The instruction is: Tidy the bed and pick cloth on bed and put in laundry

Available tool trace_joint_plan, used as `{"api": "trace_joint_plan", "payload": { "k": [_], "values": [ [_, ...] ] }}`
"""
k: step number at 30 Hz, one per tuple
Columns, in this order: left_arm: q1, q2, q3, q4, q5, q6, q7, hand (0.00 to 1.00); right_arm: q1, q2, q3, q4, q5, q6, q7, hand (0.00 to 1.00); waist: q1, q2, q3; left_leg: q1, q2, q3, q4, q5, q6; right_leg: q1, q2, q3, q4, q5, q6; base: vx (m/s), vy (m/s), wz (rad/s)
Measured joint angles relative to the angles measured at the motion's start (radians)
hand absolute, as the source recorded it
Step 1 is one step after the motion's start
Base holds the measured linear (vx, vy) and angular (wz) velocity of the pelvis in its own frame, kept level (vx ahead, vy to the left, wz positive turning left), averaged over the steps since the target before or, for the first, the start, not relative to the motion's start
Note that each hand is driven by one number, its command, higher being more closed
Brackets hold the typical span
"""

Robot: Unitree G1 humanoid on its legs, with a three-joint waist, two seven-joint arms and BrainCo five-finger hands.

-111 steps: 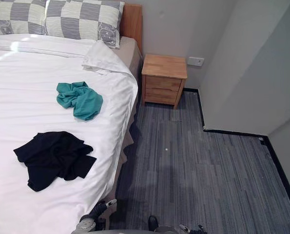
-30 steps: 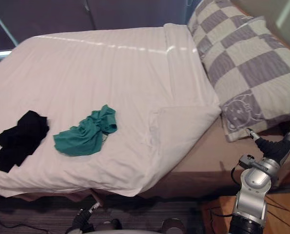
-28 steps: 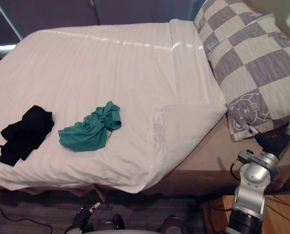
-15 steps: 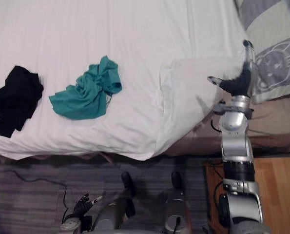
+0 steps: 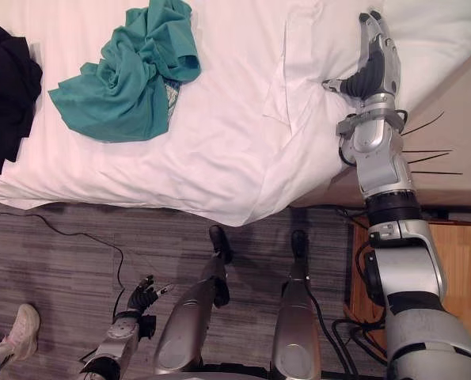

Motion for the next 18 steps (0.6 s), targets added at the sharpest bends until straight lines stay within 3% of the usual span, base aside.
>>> {"api": "trace_joint_plan", "payload": {
  "k": [4,10,14,15,16,18],
  "values": [
    [-0.005,-0.011,-0.013,0.0,-0.015,-0.002,-0.003,0.0,-0.008,-0.003,0.018,0.031,-0.059,-0.008,0.004,1.0,-0.006,0.0,0.0,0.004,0.002,-0.002,0.0,0.0,0.0,0.005,0.0,0.0,-0.002,0.0,0.0,0.0,0.0,0.0],
    [0.0,-0.025,-0.038,-0.026,-0.017,0.0,-0.01,0.0,0.092,-0.021,0.032,0.07,-0.124,-0.006,0.051,1.0,-0.015,-0.008,-0.003,0.12,-0.001,-0.016,0.001,-0.008,-0.01,0.143,-0.001,-0.02,-0.031,-0.007,0.0,0.03,-0.028,0.05],
    [0.017,-0.026,-0.039,-0.033,-0.012,0.005,-0.034,0.0,0.287,0.008,-0.052,0.017,-0.127,-0.008,0.073,1.0,-0.028,-0.055,-0.05,0.161,0.0,-0.025,0.005,-0.023,-0.024,0.191,0.0,-0.027,-0.034,-0.029,0.008,0.07,-0.064,0.05],
    [0.034,-0.024,-0.037,-0.031,-0.006,0.008,-0.048,0.0,0.379,0.03,-0.107,0.003,-0.118,-0.008,0.076,1.0,-0.03,-0.082,-0.084,0.189,-0.002,-0.019,0.006,-0.035,-0.022,0.214,-0.002,-0.024,-0.034,-0.033,0.005,0.05,-0.029,-0.07],
    [0.038,-0.023,-0.037,-0.031,-0.004,0.008,-0.05,0.0,0.393,0.035,-0.117,0.003,-0.115,-0.008,0.076,0.0,-0.03,-0.086,-0.089,0.195,-0.002,-0.017,0.006,-0.036,-0.022,0.219,-0.002,-0.023,-0.033,-0.033,0.005,0.11,-0.038,-0.11],
    [0.072,-0.021,-0.031,-0.028,0.016,0.024,-0.052,0.0,0.519,0.089,-0.229,0.003,-0.075,-0.007,0.088,0.0,-0.035,-0.113,-0.147,0.24,-0.004,-0.003,0.006,-0.051,-0.024,0.254,-0.004,-0.017,-0.034,-0.047,0.006,0.11,-0.032,-0.12]
  ]
}}
